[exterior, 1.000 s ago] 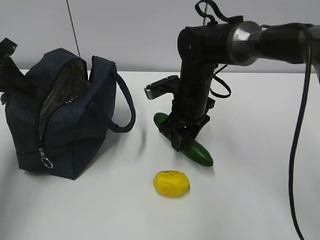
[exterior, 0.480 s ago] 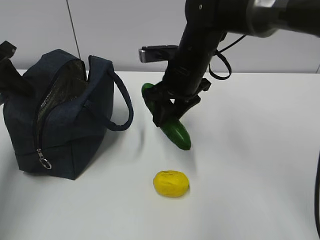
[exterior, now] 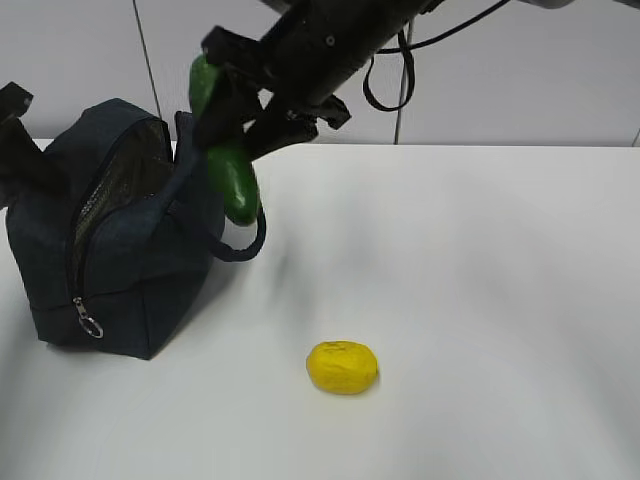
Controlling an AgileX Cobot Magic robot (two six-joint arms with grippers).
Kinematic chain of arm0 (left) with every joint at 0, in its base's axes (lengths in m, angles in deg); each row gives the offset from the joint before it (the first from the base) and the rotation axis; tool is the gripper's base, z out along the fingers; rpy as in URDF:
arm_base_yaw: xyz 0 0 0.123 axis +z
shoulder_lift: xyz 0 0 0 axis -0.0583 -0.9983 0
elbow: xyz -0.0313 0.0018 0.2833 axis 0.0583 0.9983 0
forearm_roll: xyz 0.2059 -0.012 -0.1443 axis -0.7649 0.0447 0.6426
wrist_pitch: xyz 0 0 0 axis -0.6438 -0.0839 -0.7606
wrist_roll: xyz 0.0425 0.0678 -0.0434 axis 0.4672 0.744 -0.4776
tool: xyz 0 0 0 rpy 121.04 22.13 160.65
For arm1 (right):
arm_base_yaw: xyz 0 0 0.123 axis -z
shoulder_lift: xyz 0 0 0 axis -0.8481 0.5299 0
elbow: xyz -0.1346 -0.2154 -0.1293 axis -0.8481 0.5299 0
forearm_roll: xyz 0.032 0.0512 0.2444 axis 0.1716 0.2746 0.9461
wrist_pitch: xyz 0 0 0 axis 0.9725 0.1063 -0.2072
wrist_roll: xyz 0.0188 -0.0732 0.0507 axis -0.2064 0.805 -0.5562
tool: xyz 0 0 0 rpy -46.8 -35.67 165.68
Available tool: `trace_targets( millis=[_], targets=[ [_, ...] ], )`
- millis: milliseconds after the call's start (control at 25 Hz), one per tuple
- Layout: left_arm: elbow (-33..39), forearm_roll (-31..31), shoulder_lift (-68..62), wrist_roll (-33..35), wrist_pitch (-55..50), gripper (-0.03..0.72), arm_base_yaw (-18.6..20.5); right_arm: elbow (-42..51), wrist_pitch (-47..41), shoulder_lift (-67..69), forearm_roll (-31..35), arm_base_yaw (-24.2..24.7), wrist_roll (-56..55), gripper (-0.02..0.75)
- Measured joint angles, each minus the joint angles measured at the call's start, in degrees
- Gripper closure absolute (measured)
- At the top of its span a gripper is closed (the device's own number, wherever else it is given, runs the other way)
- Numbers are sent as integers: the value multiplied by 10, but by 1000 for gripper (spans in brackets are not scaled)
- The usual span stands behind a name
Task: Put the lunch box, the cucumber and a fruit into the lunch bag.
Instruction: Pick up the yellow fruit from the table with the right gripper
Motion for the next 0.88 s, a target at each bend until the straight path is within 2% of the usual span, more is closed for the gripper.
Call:
trace_targets(
  millis=[200,320,880],
  targets=[
    [0,0,0,0,0,694,0,-2,31,0,136,0,0,356],
    [0,0,0,0,0,694,0,-2,67,6,196,0,0,356],
    [-1,6,0,0,3,694,0,-3,189,84,327,-12,9,357]
  ],
)
